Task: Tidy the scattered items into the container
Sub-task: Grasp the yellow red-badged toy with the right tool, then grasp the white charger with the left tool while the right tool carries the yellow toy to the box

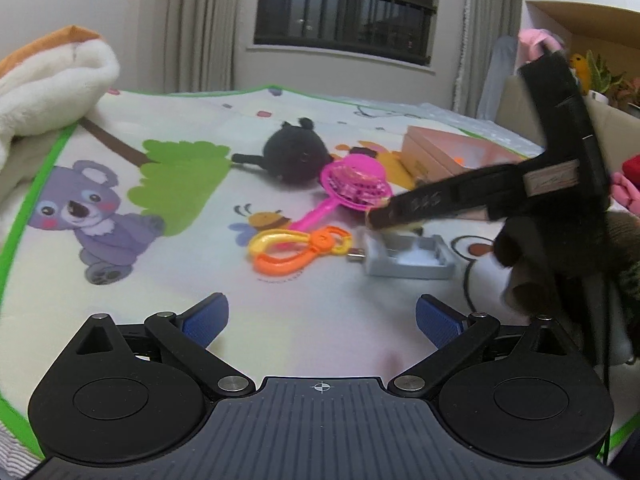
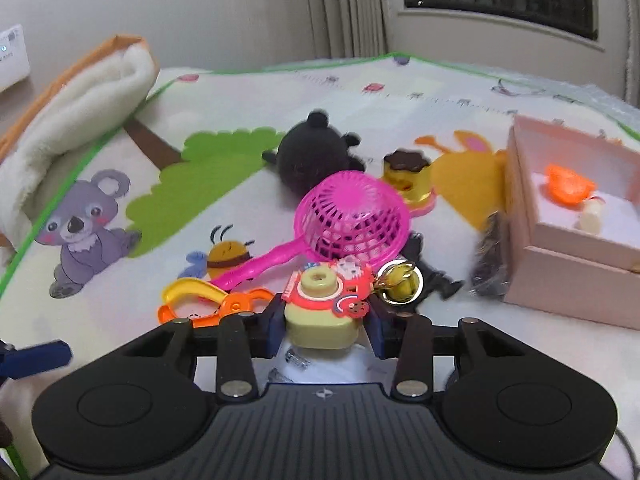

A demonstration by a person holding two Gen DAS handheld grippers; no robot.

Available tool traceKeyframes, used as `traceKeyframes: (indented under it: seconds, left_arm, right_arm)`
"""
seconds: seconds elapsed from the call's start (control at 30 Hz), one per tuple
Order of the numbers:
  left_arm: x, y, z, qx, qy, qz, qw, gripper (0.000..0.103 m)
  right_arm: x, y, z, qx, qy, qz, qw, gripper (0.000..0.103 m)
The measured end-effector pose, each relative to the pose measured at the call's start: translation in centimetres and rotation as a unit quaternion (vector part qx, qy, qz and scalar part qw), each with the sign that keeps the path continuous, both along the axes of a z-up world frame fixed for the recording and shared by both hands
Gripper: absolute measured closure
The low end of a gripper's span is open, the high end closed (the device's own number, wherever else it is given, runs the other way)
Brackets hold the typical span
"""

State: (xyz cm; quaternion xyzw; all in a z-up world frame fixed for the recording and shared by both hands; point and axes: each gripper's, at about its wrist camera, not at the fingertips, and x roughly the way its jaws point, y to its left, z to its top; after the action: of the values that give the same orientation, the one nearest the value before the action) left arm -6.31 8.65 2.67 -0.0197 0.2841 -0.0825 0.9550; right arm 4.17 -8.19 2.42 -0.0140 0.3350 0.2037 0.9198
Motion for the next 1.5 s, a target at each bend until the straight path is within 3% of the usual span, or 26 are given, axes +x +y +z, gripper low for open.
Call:
traceKeyframes:
  seconds: [0.13,0.27,0.47,0.57,0.83,0.9,0.97,1.1,1.13,1.5]
  left_arm:
    - [0.3,-1.4,-0.2,0.006,0.004,-0.018,0.9998,0.0]
    - [1.0,-3.2,-0.1,0.014,0.006,-0.038,0.9992,0.0]
    - [2.9,-5.6,-0.5,0.037,0.009,-0.068,0.997,0.0]
    - [4.6,-6.5,-1.0,0.058,0.023,-0.079,0.9949,0.0]
    - [9.0,-8.1,-1.6,0.107,0.045,-0.082,0.9899,0.0]
    - [9.4,-8.1,-1.8,0.101,0.049,-0.083,0.9903,0.0]
    - [9.6,-8.2,-1.8,0.092,0.049,-0.086,0.9908,0.0]
    - [9.6,-8.5,-1.8,0.085,0.046,-0.094,0.9909,0.004]
    - [9.4,-8.6,-1.8,0.084,0.043,-0.097,0.9908,0.02]
    - [3.6,-8.9,-1.2,0.069,0.041,-0.144,0.9863,0.02]
  right_arm:
    - [-3.2,-3.0,2.5,-0.007,-0.042,-0.002,0.999,0.063]
    - [-6.3,-6.9,3.6,-0.017,-0.049,-0.009,0.999,0.063]
    - [-10.3,-10.7,0.5,-0.082,-0.051,-0.024,0.995,0.062]
    - [-11.7,-12.2,-1.1,-0.069,-0.049,-0.032,0.996,0.06]
    - [-13.4,-13.9,-2.7,-0.035,-0.079,-0.058,0.995,0.029]
    - [-13.3,-14.2,-2.7,-0.022,-0.078,-0.059,0.995,0.022]
    - [-13.0,-14.6,-3.1,-0.011,-0.067,-0.058,0.996,0.021]
    - [-12.9,-14.7,-3.3,0.0,-0.059,-0.055,0.997,0.019]
    - [-12.9,-14.7,-3.3,0.0,-0.059,-0.055,0.997,0.019]
    - [-12.7,-14.2,-3.4,-0.013,-0.056,-0.052,0.997,0.015]
